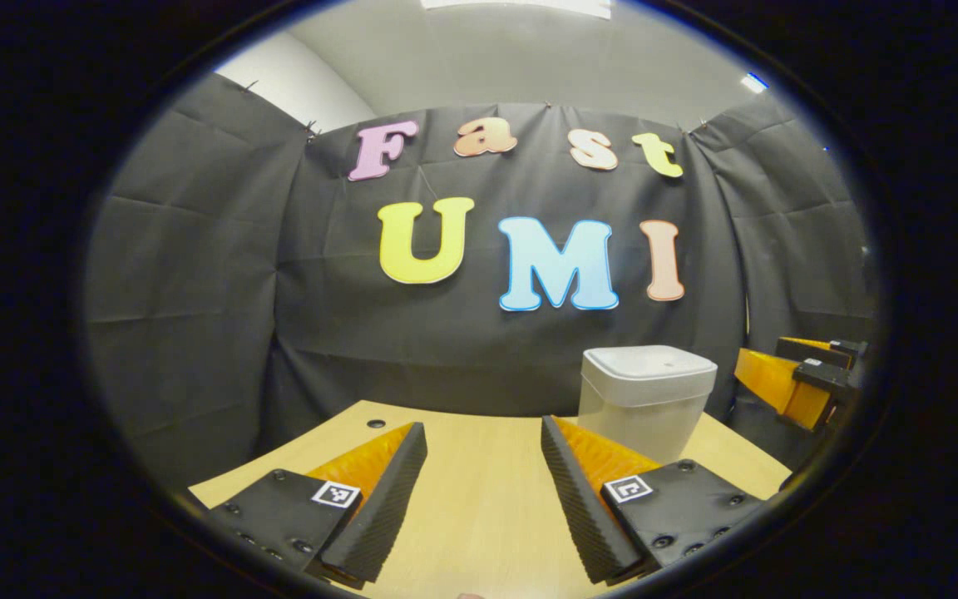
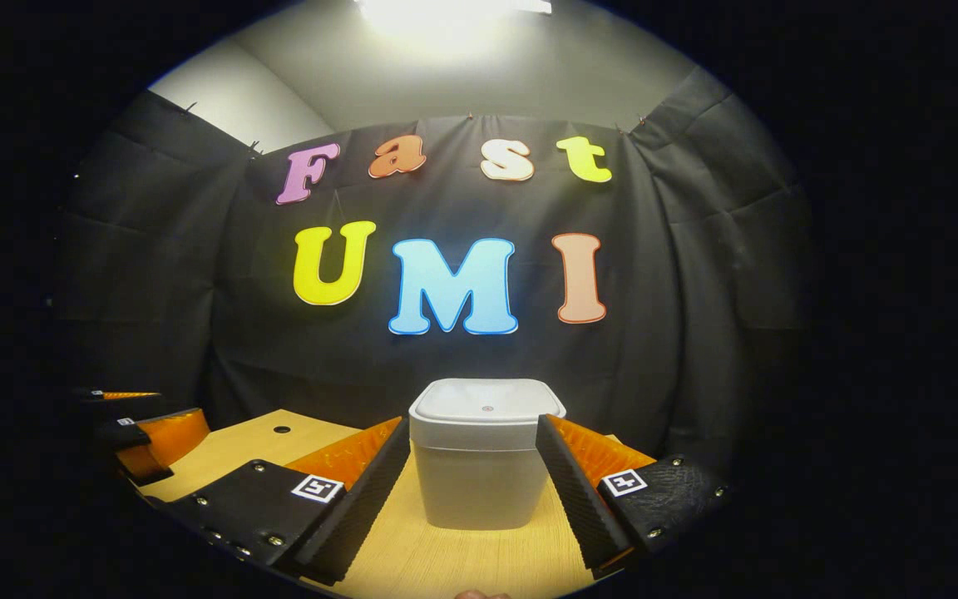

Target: Press the lid of the desktop garbage bin to open it, pick up the crumpled paper on the desktop and throw it into the bin, then pick up the pop can on the desktop and drop it into the bin, and finally close the garbage bin lid.

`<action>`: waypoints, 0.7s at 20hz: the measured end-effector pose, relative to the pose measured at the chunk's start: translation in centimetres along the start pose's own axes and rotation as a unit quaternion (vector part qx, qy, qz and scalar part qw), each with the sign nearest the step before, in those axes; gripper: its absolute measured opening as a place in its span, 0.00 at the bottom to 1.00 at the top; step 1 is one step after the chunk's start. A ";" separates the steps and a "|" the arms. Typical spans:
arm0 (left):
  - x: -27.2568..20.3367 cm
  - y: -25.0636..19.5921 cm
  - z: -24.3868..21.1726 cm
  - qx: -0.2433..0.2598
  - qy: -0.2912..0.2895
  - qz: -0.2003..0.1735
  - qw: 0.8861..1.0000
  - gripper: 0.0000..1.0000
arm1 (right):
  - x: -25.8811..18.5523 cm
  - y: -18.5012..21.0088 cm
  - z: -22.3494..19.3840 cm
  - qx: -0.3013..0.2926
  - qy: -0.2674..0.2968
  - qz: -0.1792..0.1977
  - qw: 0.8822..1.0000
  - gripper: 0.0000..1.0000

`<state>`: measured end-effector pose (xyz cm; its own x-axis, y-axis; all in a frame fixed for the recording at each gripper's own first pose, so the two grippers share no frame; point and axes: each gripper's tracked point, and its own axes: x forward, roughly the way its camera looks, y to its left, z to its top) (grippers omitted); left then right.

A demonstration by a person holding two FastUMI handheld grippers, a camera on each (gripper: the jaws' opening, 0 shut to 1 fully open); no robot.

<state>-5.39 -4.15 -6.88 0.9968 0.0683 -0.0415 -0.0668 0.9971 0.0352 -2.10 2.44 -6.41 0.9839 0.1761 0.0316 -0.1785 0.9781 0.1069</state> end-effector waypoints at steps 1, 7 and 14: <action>-0.1 0.1 0.5 0.000 -0.006 -0.004 1.000 0.89 | -0.8 0.5 -0.3 -0.005 0.004 0.004 1.000 0.97; -0.2 0.4 1.4 0.011 -0.013 -0.020 1.000 0.93 | -2.6 2.4 -1.8 -0.012 0.019 0.008 1.000 0.97; 0.0 -0.3 1.3 0.015 -0.009 -0.039 0.999 0.91 | -3.0 2.9 -0.6 -0.010 -0.004 -0.005 1.000 0.97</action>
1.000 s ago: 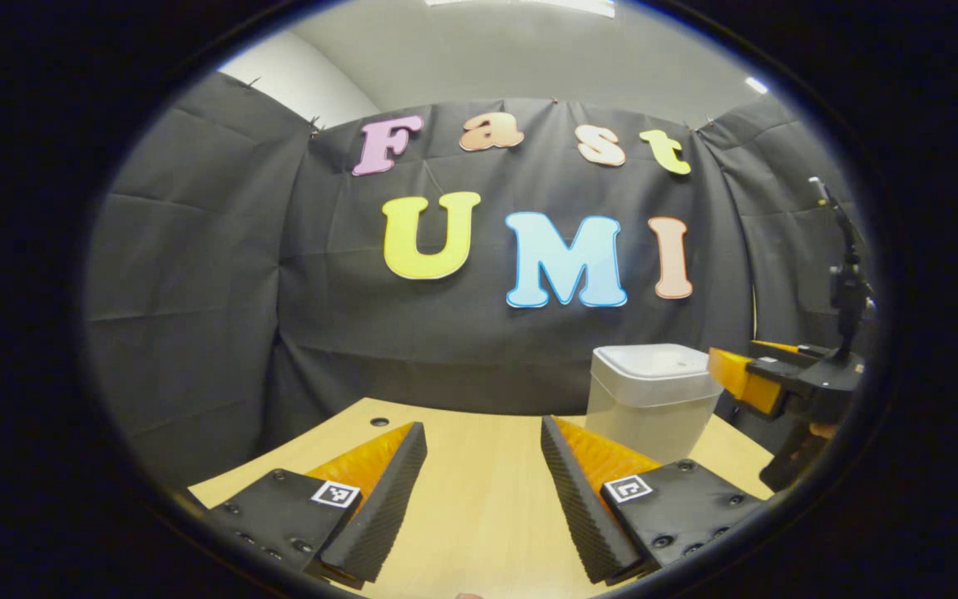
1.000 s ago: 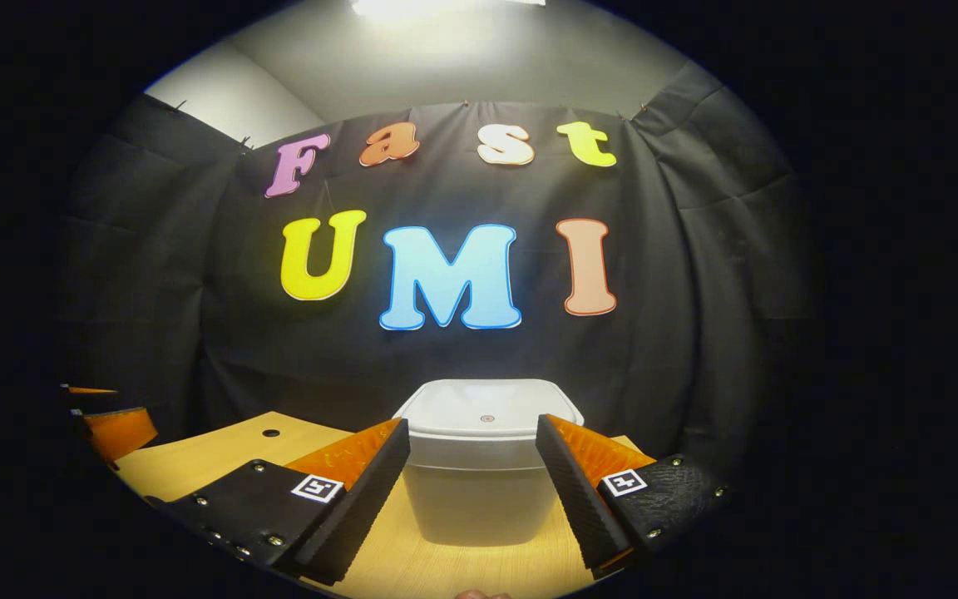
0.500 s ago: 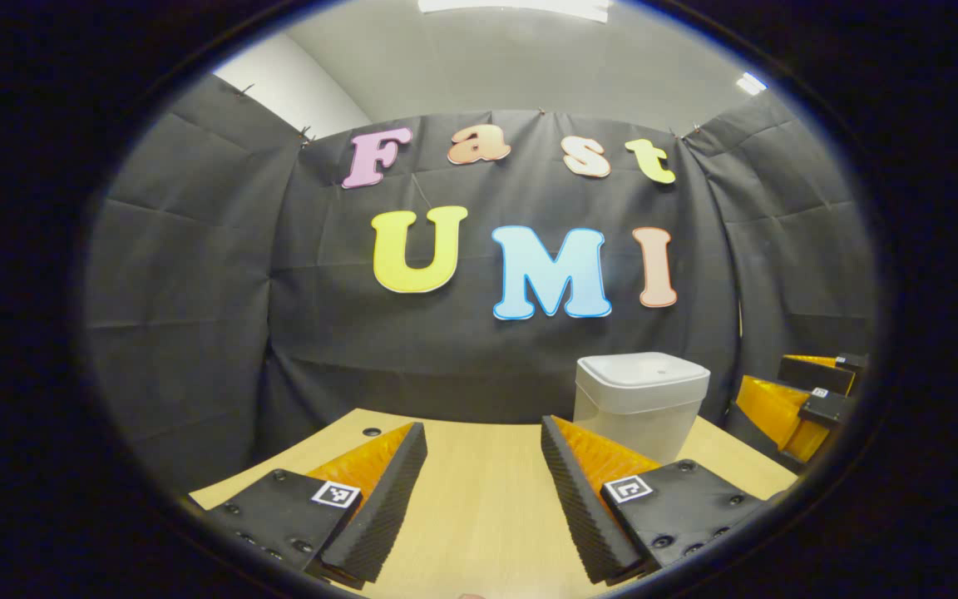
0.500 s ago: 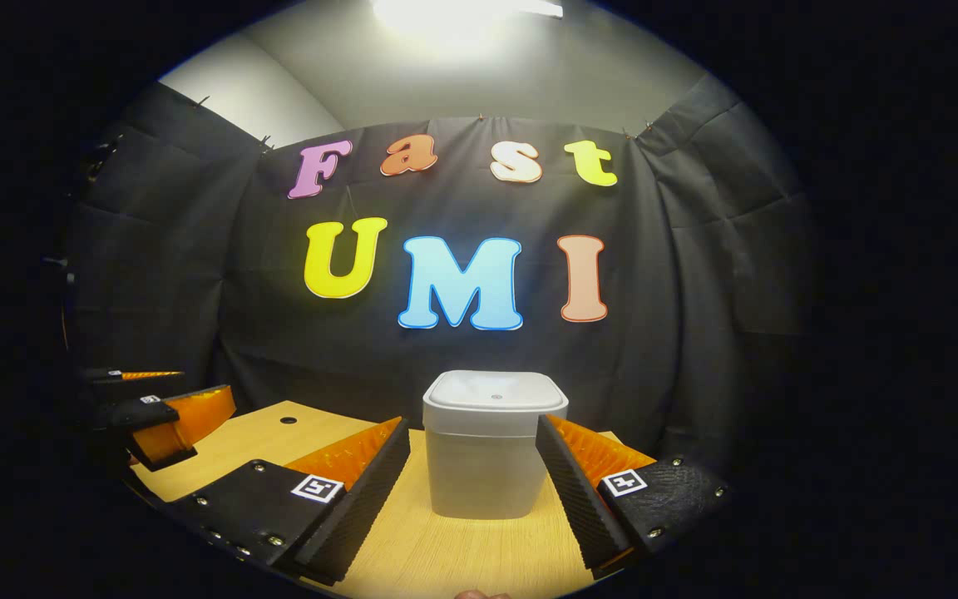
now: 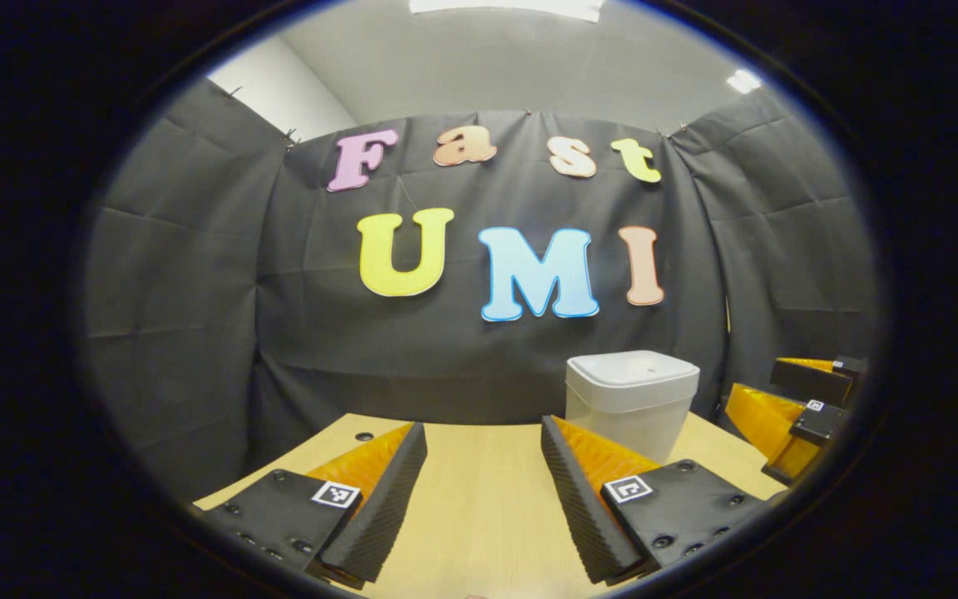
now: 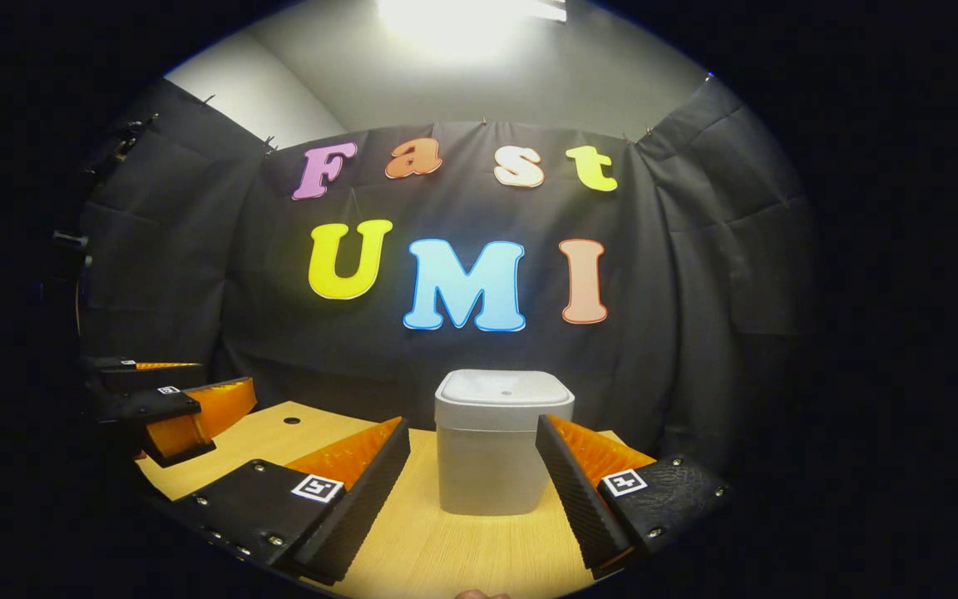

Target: Press the lid of the desktop garbage bin to open it, pick up the crumpled paper on the desktop and throw it into the bin, then pick up the pop can on the desktop and drop it into the bin, and finally close the garbage bin lid.

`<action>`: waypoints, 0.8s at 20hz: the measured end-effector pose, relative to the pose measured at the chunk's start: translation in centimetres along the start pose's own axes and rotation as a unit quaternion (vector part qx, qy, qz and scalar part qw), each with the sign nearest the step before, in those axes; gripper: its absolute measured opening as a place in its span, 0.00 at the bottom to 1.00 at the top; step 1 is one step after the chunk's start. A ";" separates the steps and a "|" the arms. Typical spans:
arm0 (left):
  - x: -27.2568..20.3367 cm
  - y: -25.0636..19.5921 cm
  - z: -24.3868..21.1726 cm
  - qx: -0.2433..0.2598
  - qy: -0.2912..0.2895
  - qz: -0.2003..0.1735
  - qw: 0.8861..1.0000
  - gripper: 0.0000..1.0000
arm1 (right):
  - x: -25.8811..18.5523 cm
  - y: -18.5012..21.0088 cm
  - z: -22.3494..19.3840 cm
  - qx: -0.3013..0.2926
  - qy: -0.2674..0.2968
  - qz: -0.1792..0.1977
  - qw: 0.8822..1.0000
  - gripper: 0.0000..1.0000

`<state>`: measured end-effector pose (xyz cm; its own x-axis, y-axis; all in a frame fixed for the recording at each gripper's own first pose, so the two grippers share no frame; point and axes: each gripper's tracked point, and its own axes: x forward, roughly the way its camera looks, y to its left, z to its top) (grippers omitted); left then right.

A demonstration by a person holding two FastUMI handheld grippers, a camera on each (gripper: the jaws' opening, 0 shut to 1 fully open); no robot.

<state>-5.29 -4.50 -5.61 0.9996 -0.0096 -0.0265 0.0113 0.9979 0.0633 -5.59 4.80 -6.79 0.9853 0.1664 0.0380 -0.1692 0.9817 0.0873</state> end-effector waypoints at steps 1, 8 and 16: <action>0.0 -0.1 0.0 0.001 0.000 -0.004 1.000 0.91 | 0.1 0.1 0.0 0.001 -0.002 0.000 1.000 0.97; 0.6 -0.6 0.0 -0.001 0.001 -0.014 1.000 0.89 | 0.3 0.5 0.7 -0.005 -0.013 -0.001 1.000 0.97; 2.0 -0.9 -0.3 -0.002 0.006 -0.021 1.000 0.93 | 1.6 0.9 0.2 -0.008 -0.011 0.002 1.000 0.97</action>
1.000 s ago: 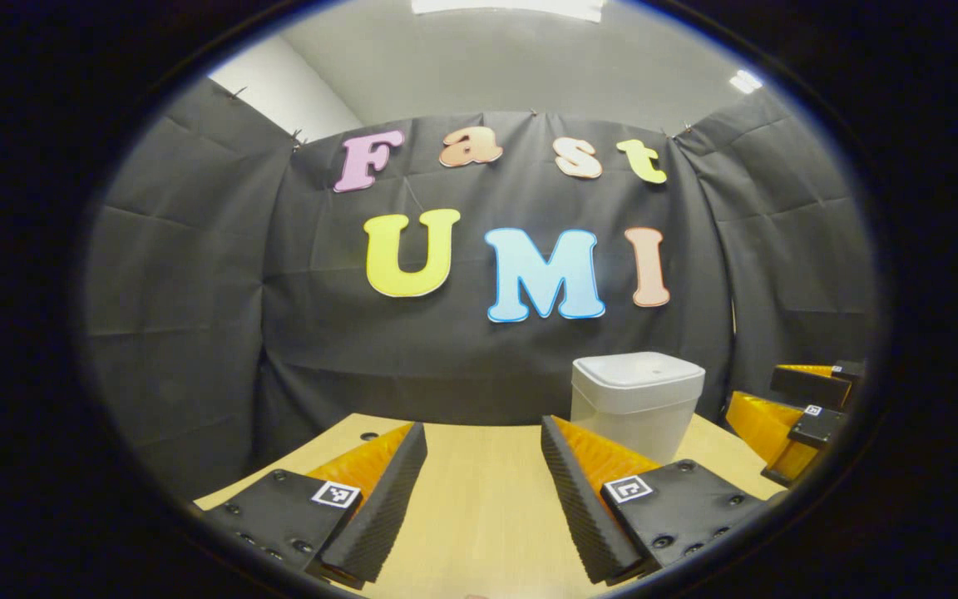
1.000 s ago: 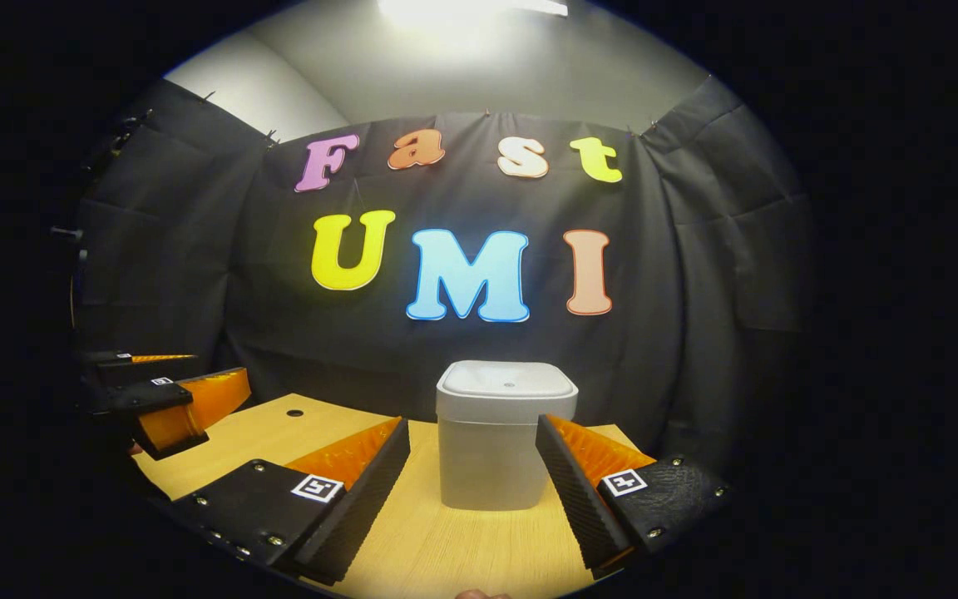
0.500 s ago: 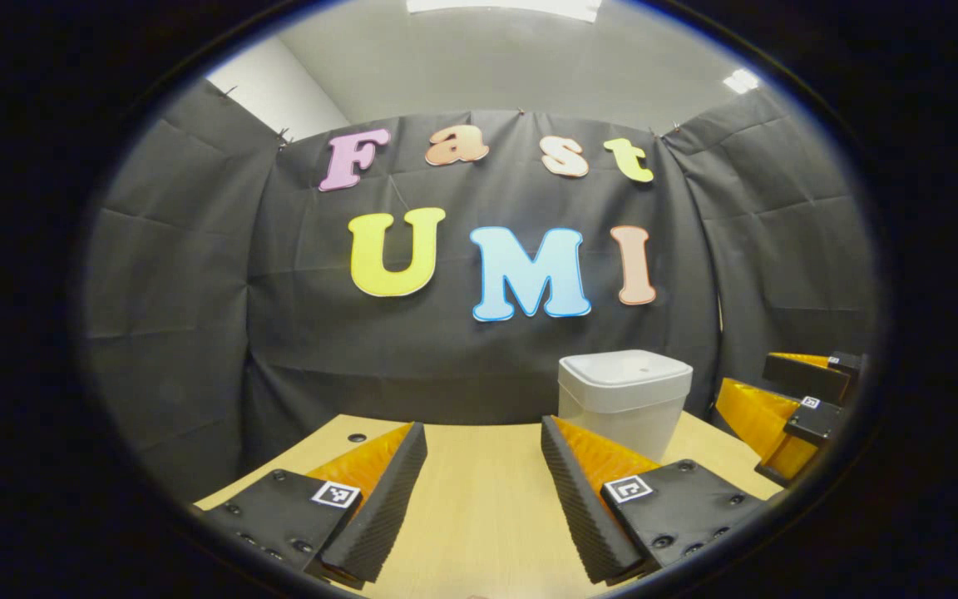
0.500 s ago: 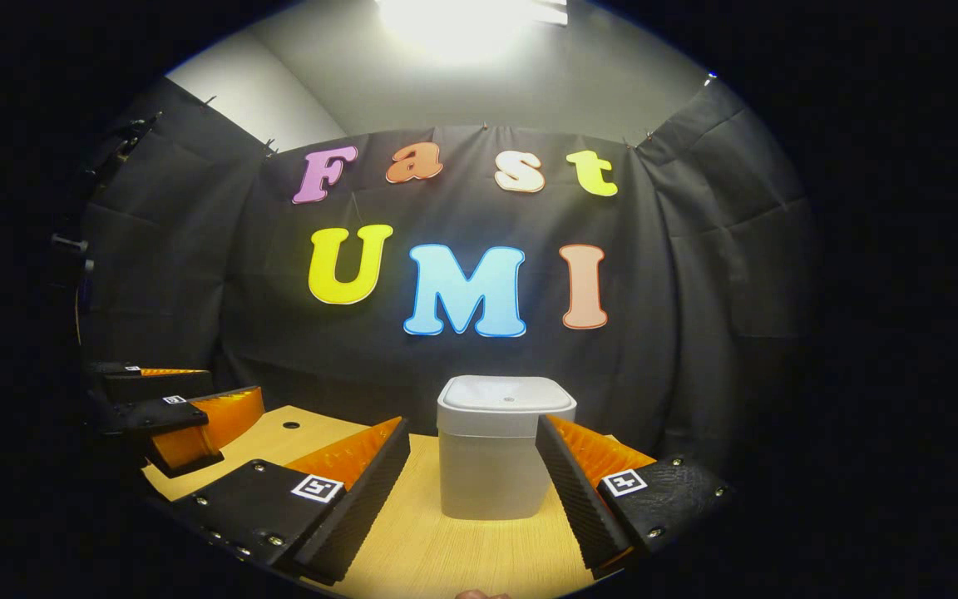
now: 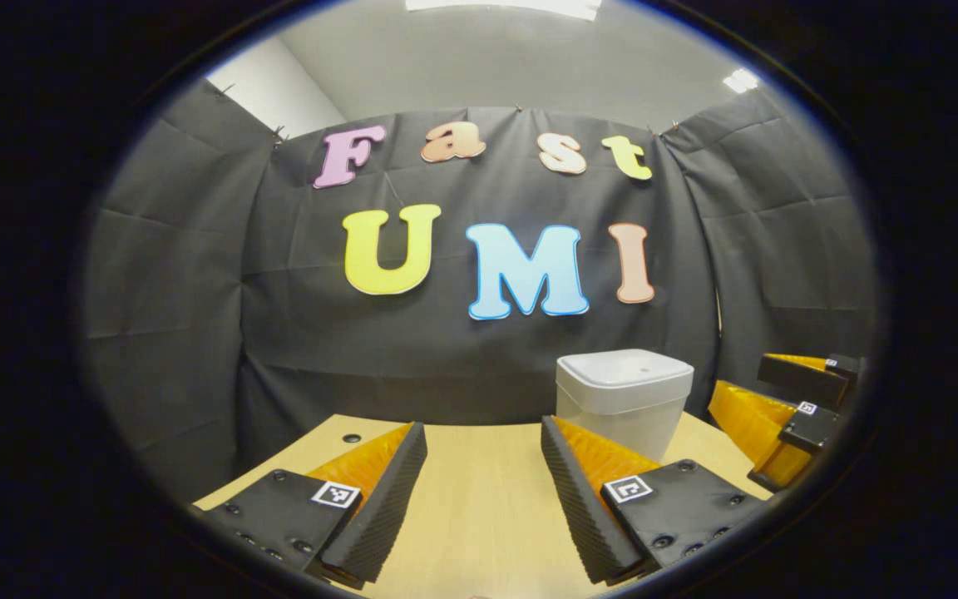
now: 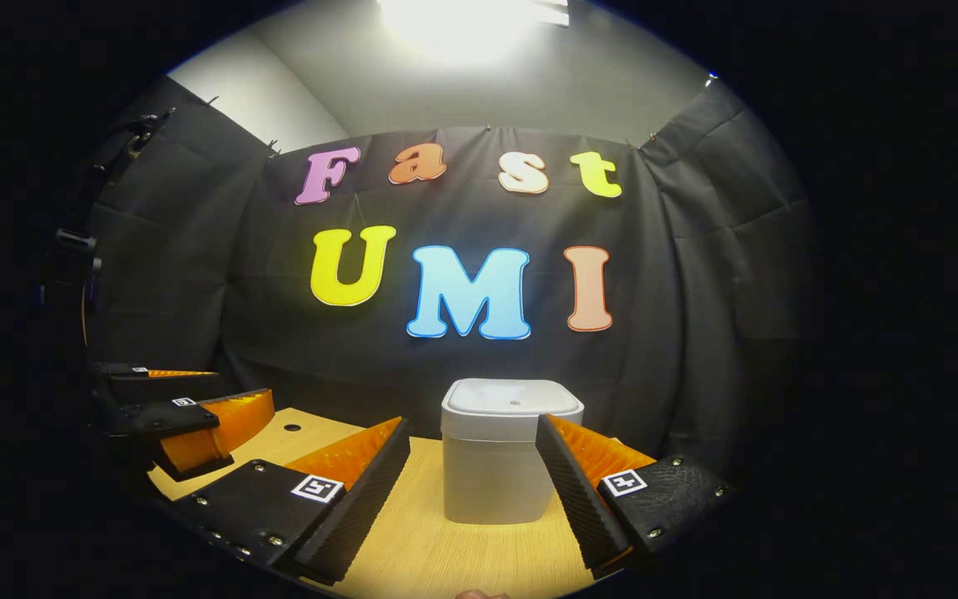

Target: Press the lid of the desktop garbage bin to open it, pick up the crumpled paper on the desktop and throw it into the bin, then pick up the pop can on the desktop and drop it into the bin, and finally close the garbage bin lid.

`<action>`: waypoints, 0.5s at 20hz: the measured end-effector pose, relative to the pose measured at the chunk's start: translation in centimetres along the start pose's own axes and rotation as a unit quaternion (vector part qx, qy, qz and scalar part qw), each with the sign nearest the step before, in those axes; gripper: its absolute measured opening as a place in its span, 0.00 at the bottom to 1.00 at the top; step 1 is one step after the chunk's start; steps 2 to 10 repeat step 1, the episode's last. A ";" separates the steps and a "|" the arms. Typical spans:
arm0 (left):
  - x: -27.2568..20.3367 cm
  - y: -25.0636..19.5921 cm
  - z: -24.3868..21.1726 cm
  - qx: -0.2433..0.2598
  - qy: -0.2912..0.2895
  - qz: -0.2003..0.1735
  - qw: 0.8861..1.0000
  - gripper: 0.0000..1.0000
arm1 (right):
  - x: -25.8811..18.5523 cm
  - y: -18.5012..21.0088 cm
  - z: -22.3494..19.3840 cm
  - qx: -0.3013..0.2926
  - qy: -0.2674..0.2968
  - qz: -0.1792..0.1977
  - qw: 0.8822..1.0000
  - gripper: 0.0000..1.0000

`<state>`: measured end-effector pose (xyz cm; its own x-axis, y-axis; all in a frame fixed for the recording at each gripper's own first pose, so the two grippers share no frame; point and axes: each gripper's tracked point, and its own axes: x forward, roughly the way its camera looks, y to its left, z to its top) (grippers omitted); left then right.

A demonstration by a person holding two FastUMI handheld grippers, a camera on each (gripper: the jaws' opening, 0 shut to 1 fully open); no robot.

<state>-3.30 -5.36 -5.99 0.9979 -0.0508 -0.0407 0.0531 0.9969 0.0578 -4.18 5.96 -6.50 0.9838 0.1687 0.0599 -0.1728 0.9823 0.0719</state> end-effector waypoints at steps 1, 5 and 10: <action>0.3 -0.2 0.1 -0.001 0.001 -0.003 1.000 0.94 | 0.2 -0.2 0.1 -0.004 -0.001 -0.004 1.000 0.97; 0.3 -0.2 0.1 -0.001 0.001 -0.003 1.000 0.94 | 0.2 -0.2 0.1 -0.004 -0.001 -0.004 1.000 0.97; 0.3 -0.2 0.1 -0.001 0.001 -0.003 1.000 0.94 | 0.2 -0.2 0.1 -0.004 -0.001 -0.004 1.000 0.97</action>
